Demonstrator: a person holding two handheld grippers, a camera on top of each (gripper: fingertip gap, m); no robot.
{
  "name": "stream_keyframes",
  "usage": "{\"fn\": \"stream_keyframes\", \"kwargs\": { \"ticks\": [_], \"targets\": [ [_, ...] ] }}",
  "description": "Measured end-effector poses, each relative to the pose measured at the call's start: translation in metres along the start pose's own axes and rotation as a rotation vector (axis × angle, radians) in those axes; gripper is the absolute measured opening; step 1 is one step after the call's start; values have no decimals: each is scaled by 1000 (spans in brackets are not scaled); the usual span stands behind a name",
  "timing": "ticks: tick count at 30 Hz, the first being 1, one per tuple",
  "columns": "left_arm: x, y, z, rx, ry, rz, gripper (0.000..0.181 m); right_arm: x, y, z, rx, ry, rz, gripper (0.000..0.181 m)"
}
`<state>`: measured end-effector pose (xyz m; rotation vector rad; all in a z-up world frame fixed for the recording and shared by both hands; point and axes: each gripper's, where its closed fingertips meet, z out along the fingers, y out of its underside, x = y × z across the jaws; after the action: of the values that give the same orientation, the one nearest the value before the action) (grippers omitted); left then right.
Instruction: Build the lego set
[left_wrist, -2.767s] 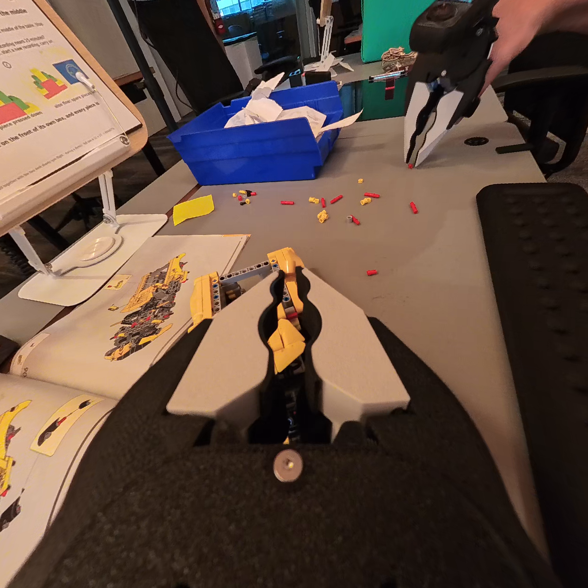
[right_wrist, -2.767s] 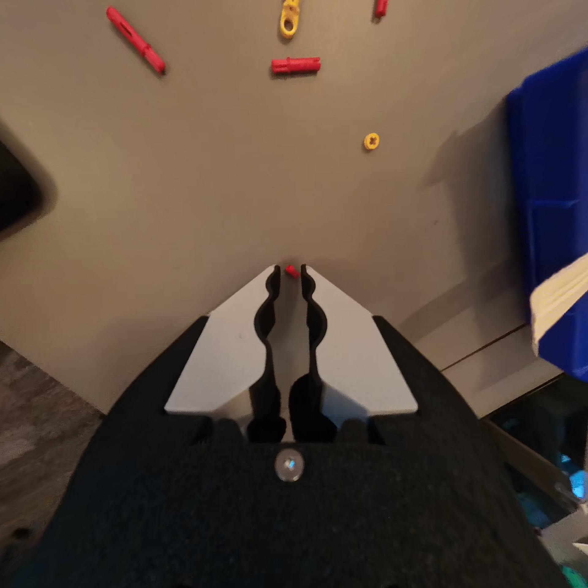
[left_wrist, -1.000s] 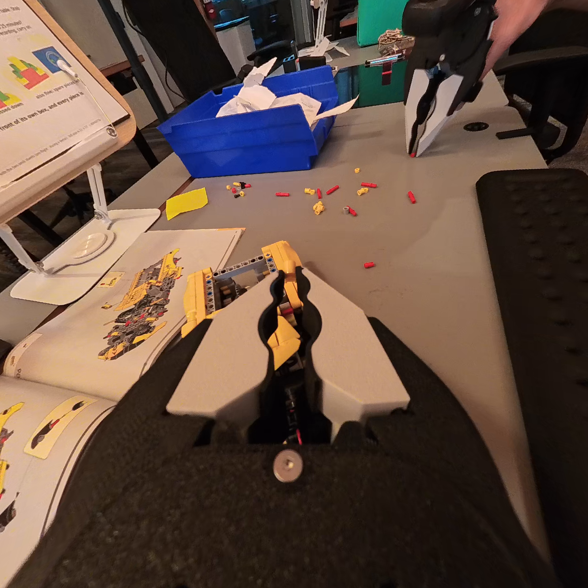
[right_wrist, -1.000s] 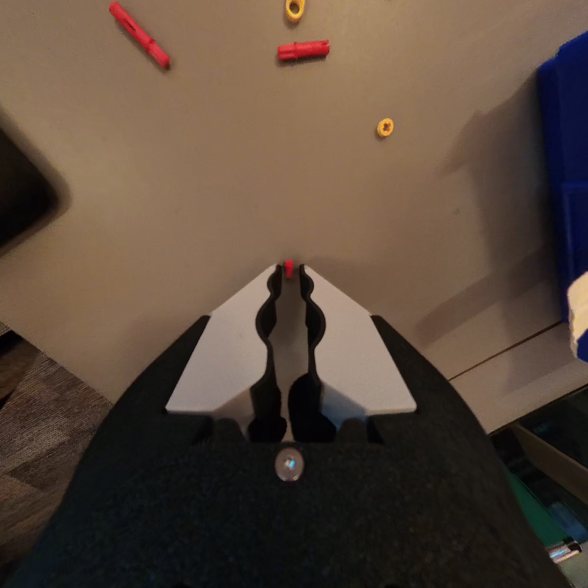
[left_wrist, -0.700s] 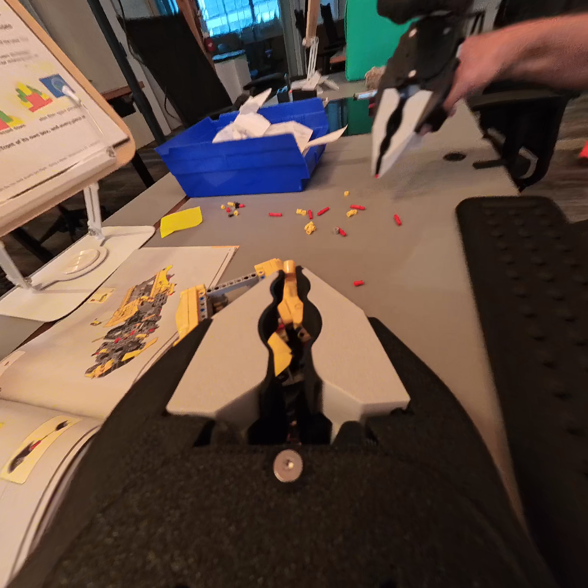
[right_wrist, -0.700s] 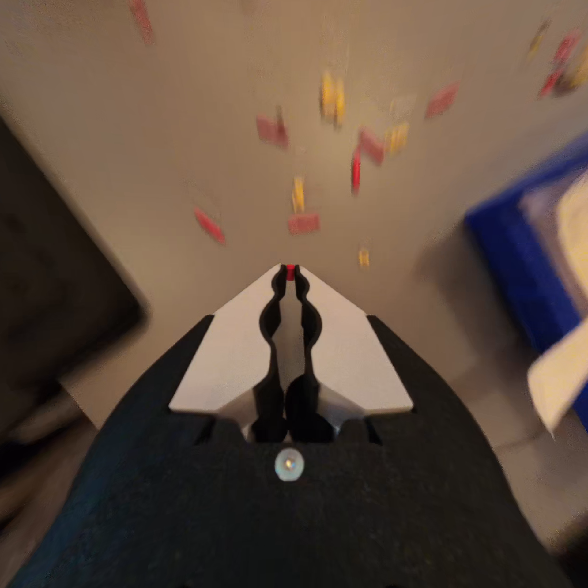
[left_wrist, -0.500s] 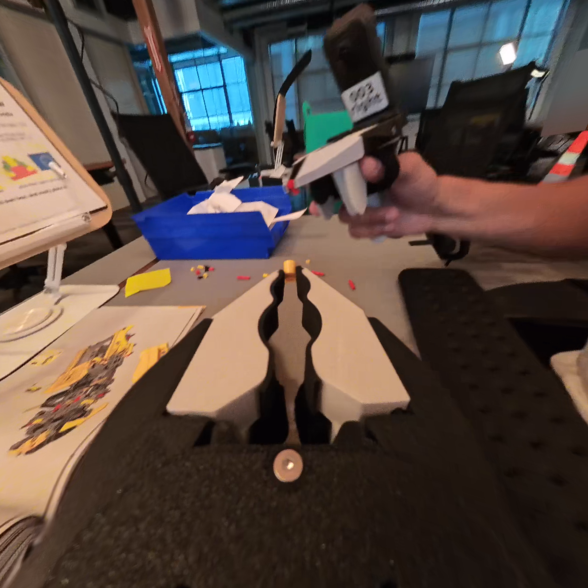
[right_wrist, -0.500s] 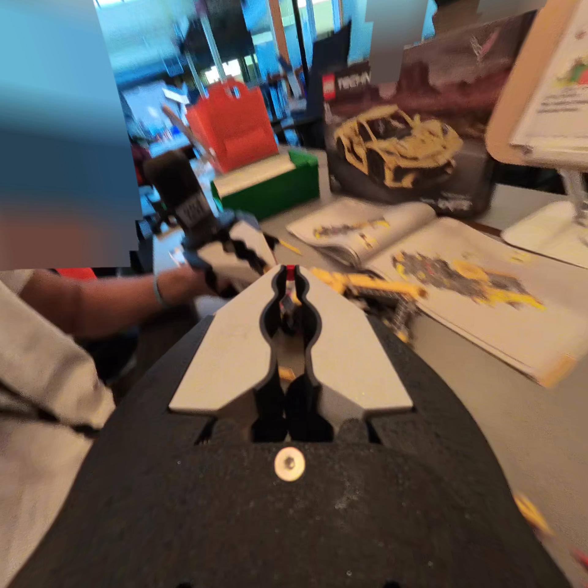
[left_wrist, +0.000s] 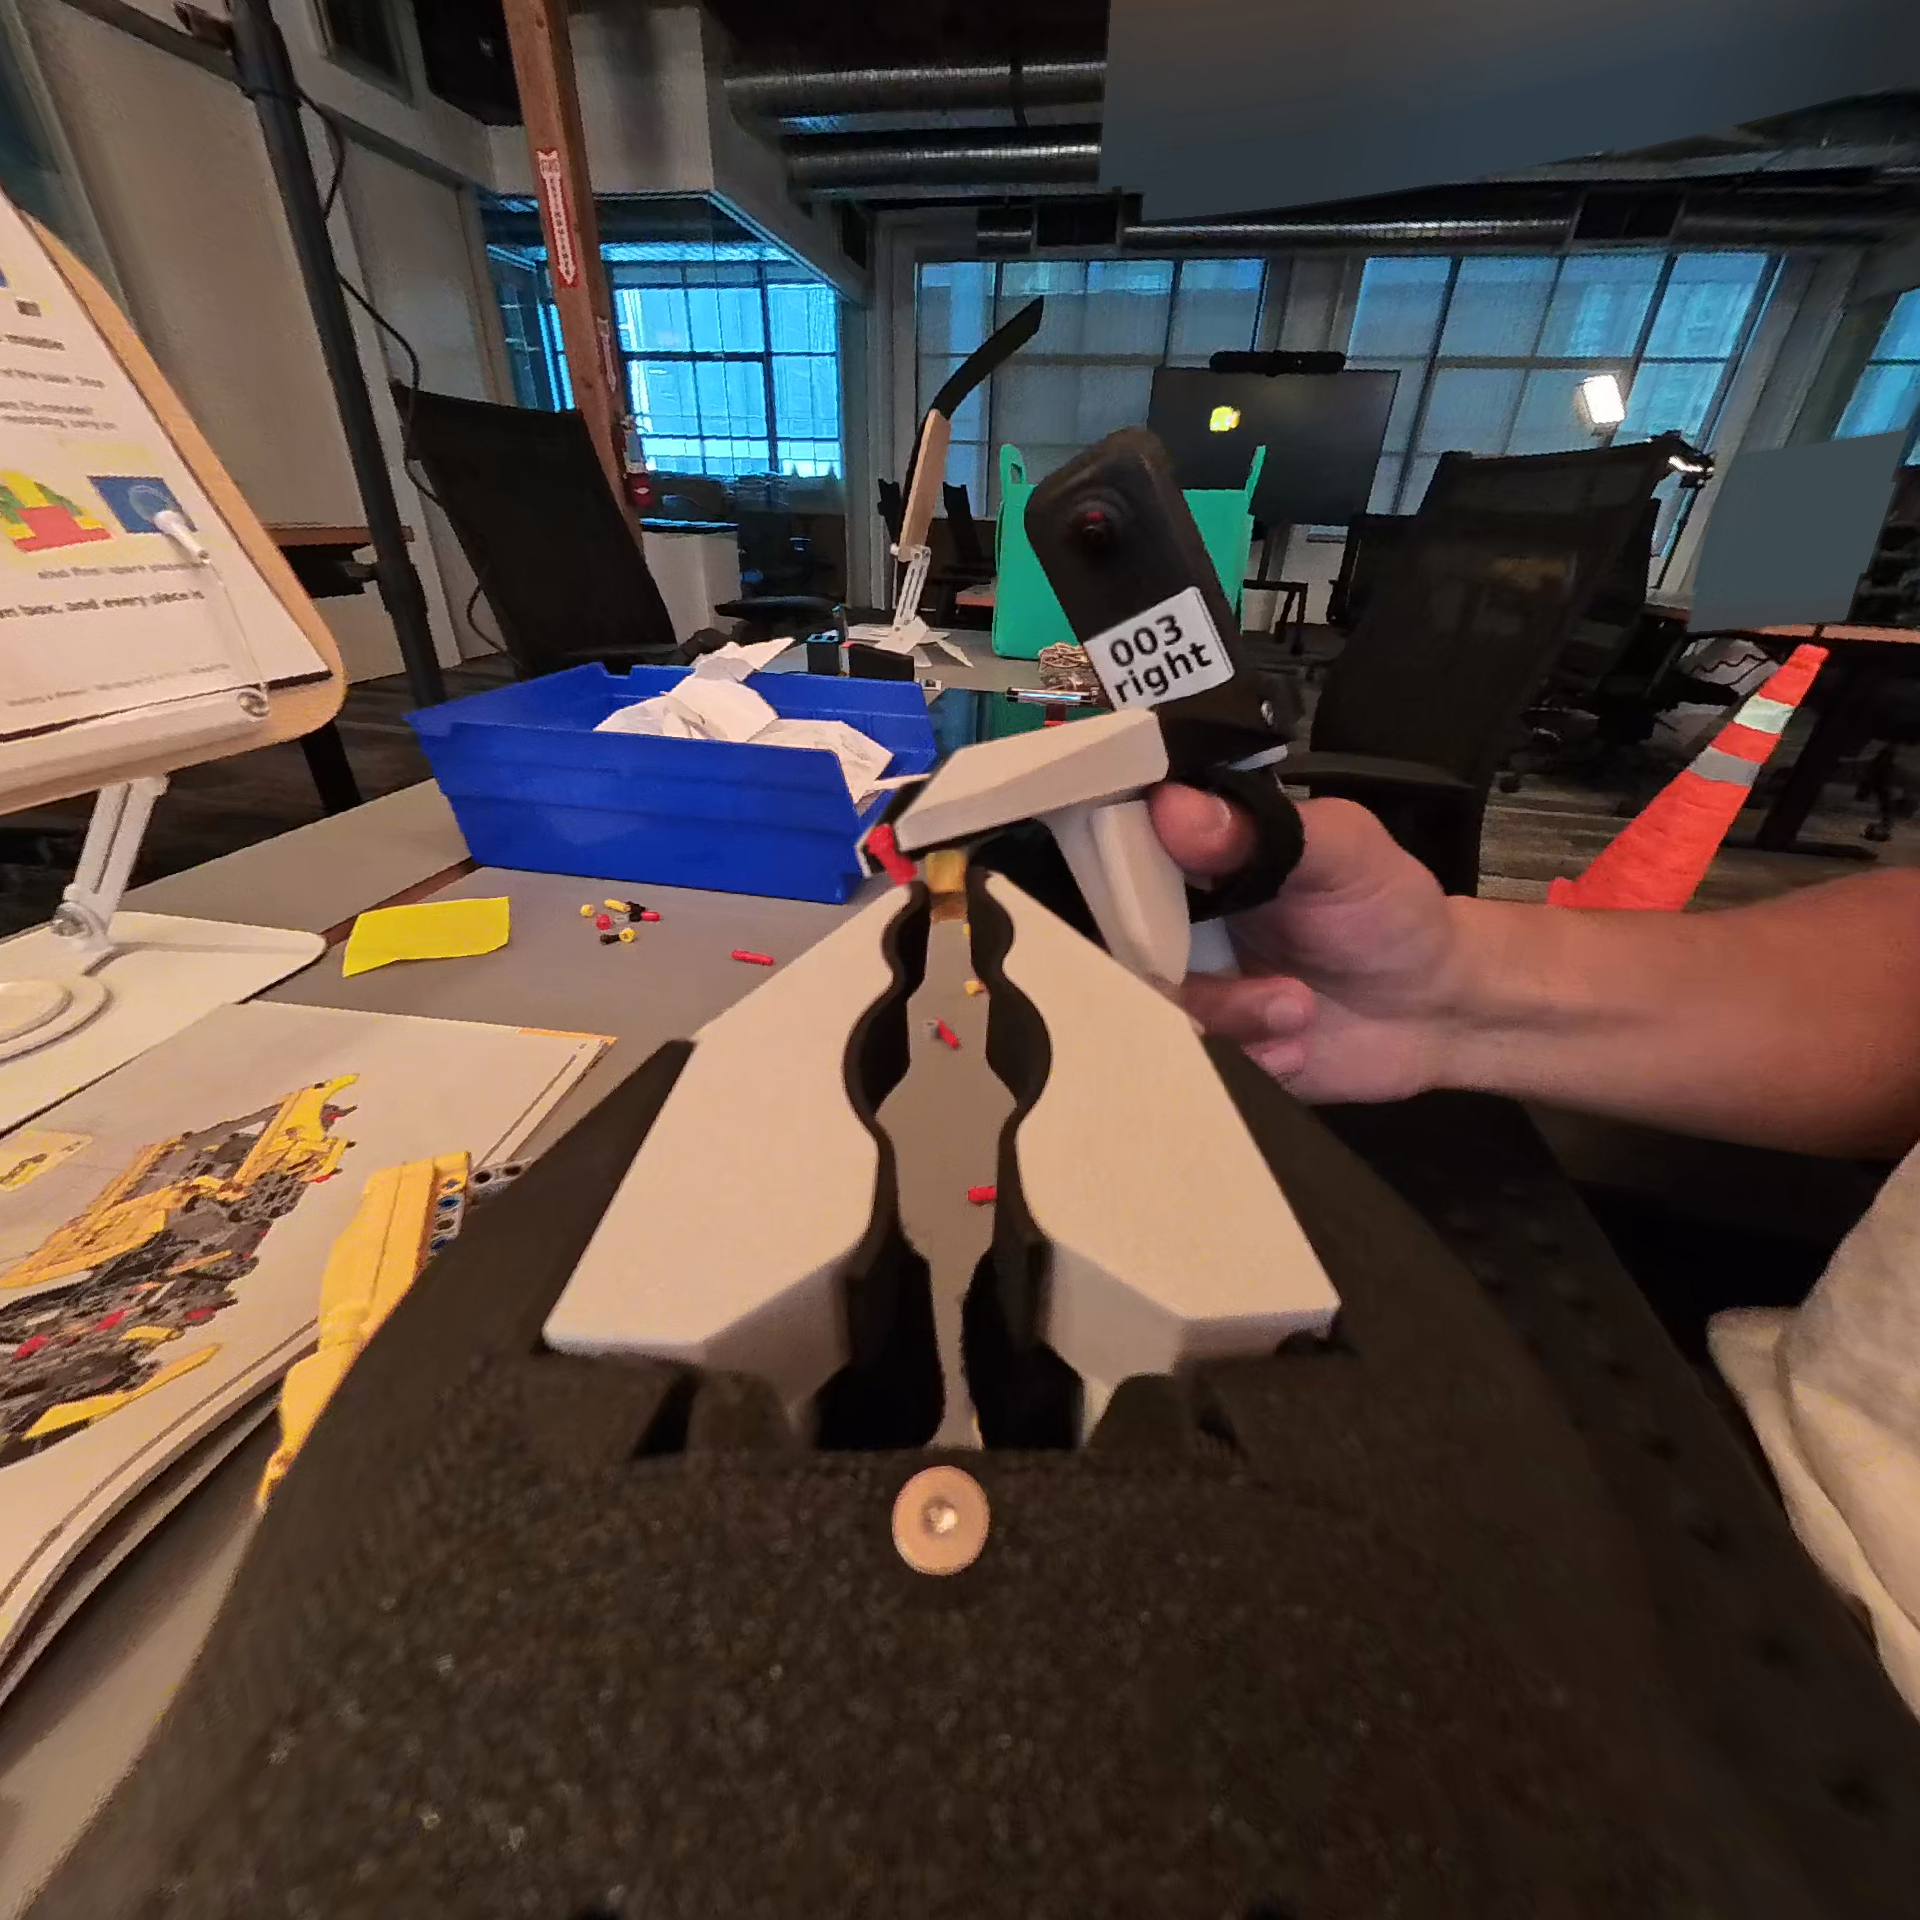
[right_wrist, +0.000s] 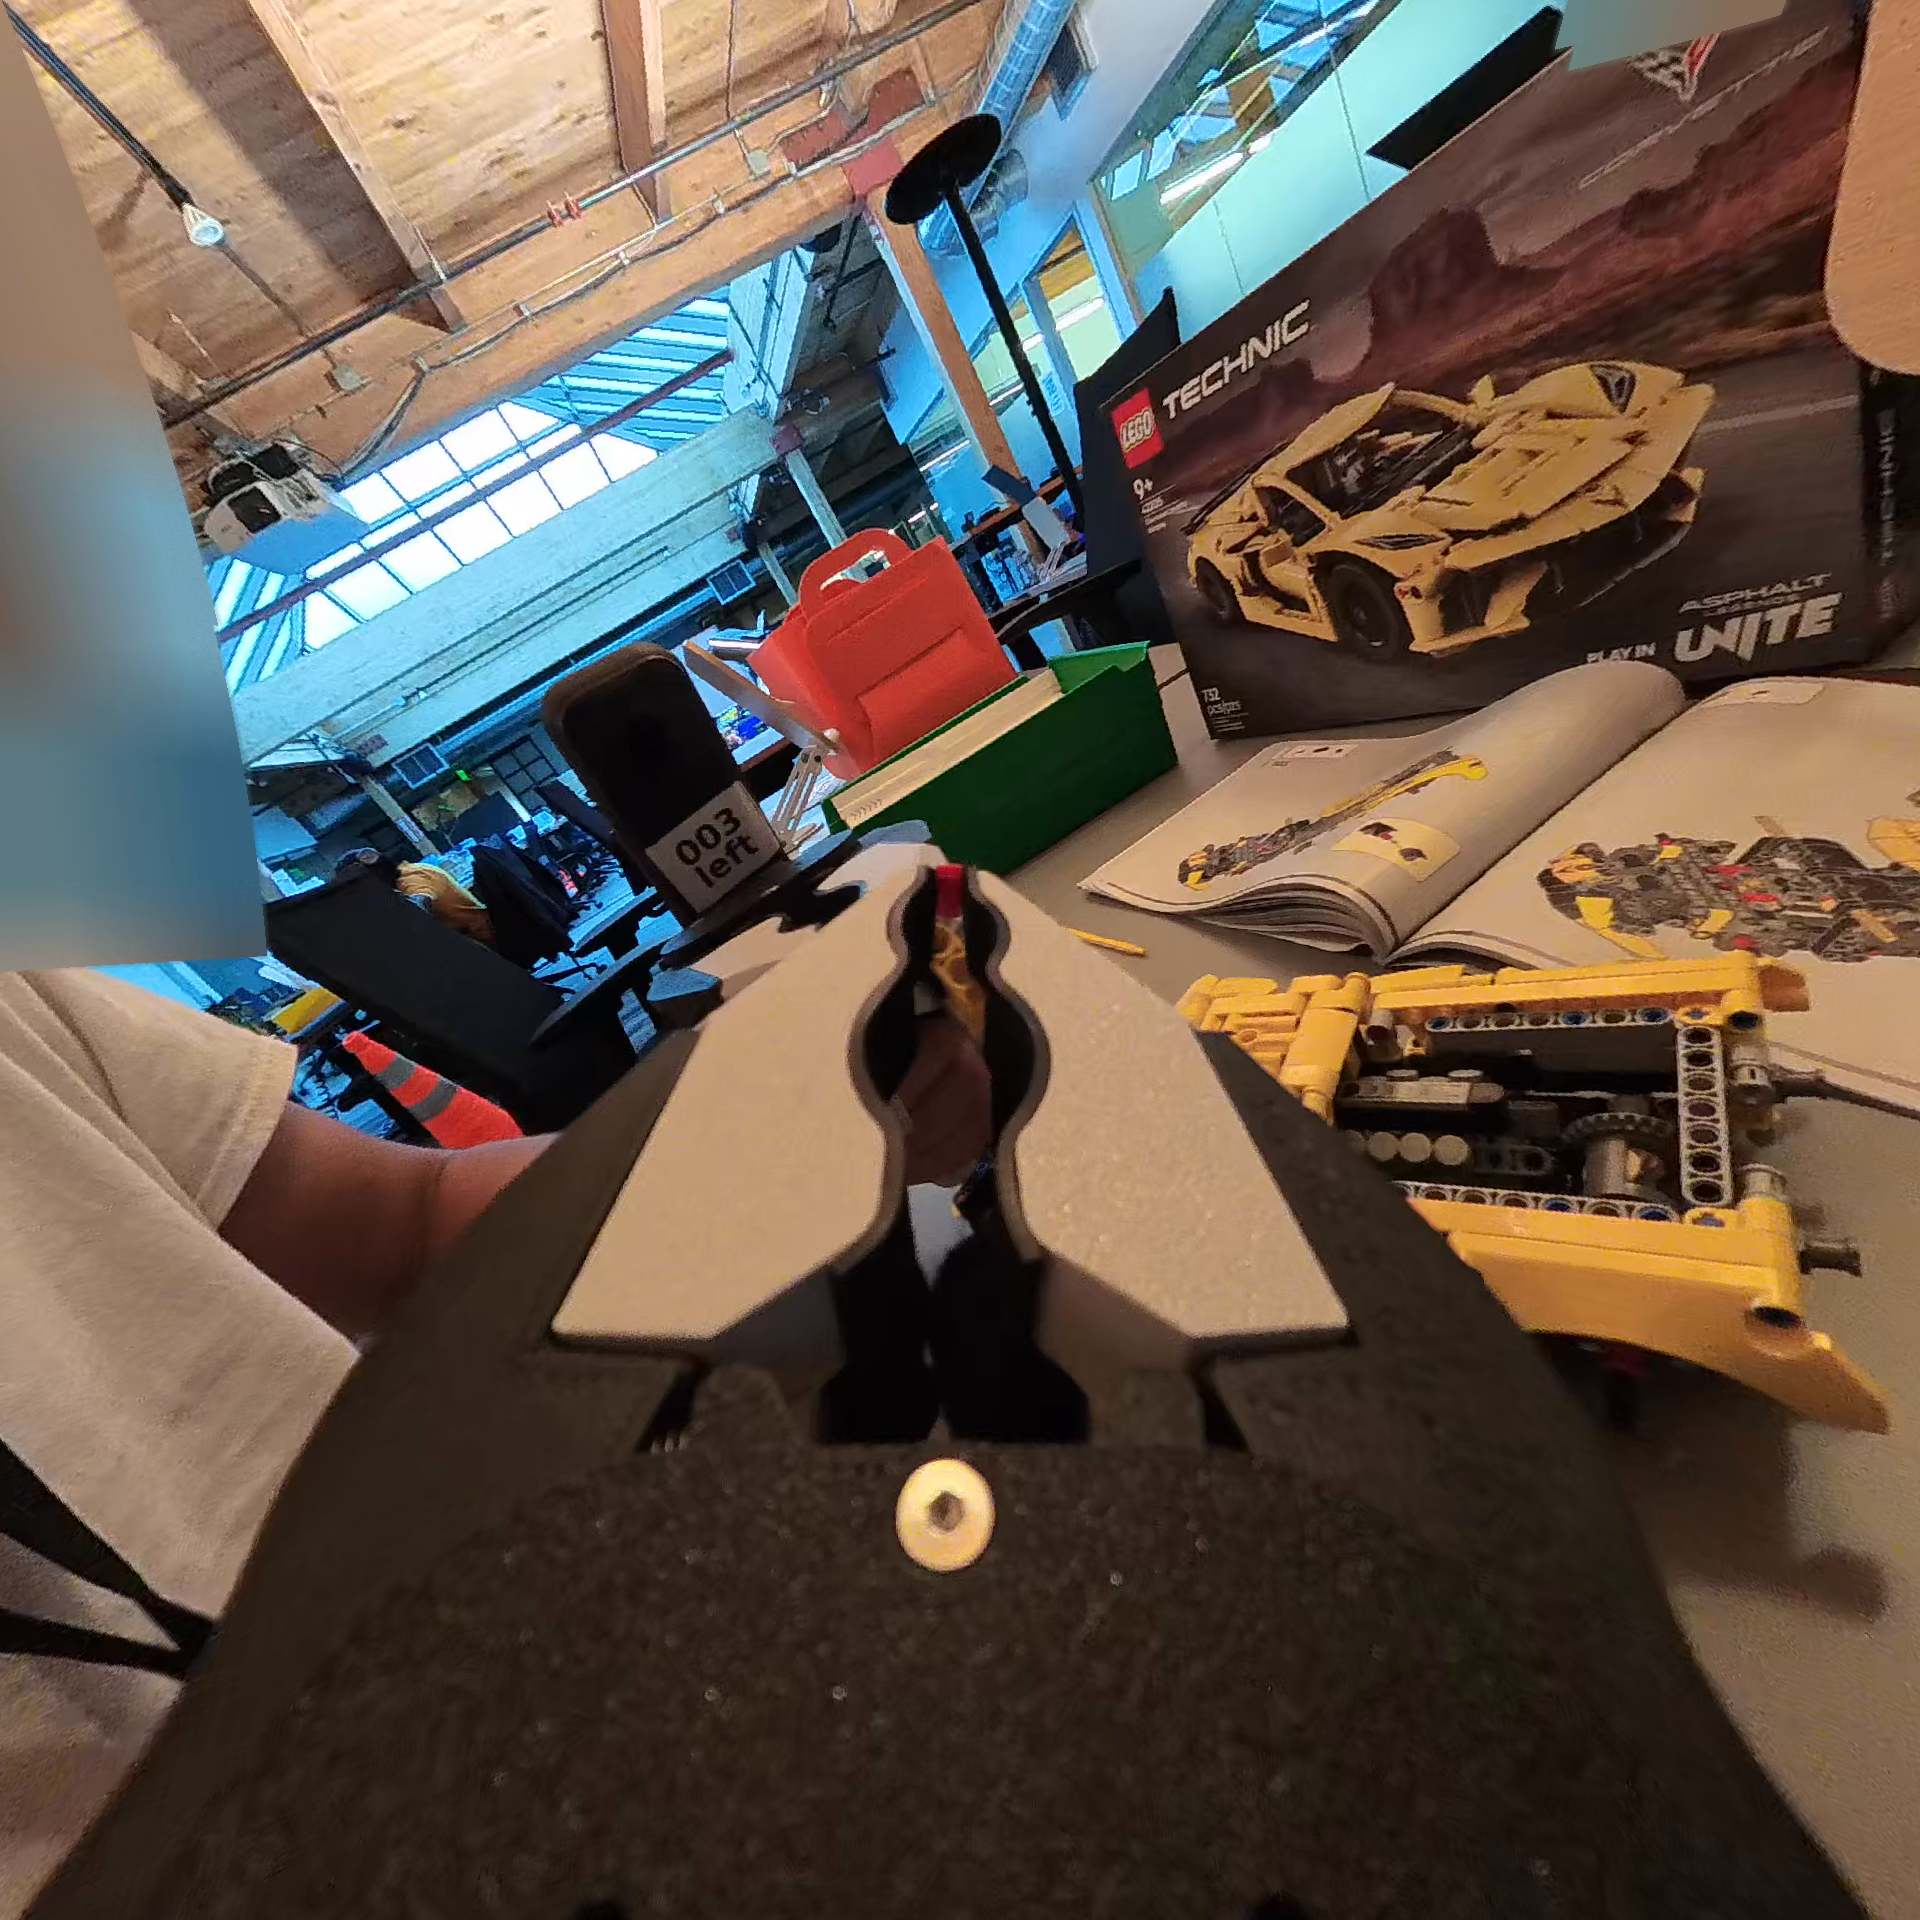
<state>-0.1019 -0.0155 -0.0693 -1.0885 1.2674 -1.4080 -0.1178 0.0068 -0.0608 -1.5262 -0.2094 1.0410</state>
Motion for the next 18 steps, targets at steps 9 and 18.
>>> {"fn": "stream_keyframes", "kwargs": {
  "ticks": [9, 18],
  "targets": [
    [-2, -5, -4, 14, -13, 9, 7, 2, -3, -6, 11, 20, 0, 4],
    [-3, -8, -6, 28, -20, 12, 7, 4, -2, -7, 27, 10, 7, 4]
  ]
}}
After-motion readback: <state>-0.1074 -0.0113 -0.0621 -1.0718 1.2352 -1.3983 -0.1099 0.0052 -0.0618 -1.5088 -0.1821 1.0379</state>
